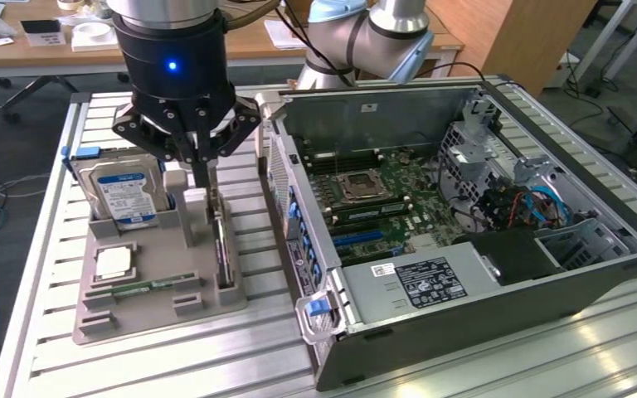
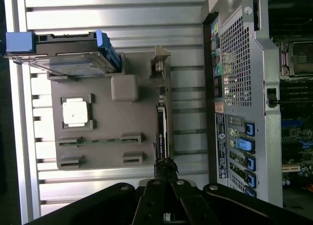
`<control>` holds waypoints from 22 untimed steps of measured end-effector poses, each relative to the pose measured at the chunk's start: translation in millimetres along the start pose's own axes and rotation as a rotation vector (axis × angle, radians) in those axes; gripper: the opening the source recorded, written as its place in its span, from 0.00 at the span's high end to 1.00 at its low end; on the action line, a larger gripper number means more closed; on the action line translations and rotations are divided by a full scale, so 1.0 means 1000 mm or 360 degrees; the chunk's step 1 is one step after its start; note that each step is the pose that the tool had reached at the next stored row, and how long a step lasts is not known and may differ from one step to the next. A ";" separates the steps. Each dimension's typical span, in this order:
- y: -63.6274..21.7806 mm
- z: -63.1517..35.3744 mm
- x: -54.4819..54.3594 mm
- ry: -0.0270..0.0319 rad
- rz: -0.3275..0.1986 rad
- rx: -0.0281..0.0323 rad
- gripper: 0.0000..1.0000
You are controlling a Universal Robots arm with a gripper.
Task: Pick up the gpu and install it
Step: 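Pick up the gpu and move the gpu toward the slot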
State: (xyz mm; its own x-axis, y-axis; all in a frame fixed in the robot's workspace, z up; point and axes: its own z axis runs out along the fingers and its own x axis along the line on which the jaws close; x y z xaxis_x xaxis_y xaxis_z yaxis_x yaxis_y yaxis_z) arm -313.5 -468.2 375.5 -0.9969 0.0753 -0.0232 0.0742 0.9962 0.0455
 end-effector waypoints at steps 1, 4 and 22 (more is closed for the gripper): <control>0.0000 0.0000 0.000 0.00000 0.0000 0.00000 0.89; 0.0000 0.0000 0.000 0.00000 0.0000 0.00000 0.89; 0.0000 0.0000 0.000 0.00000 0.0000 0.00000 0.53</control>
State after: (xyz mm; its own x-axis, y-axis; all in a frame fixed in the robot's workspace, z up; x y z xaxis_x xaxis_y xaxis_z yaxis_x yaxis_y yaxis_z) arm -313.5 -468.2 375.5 -0.9969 0.0753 -0.0232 0.0742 0.9962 0.0455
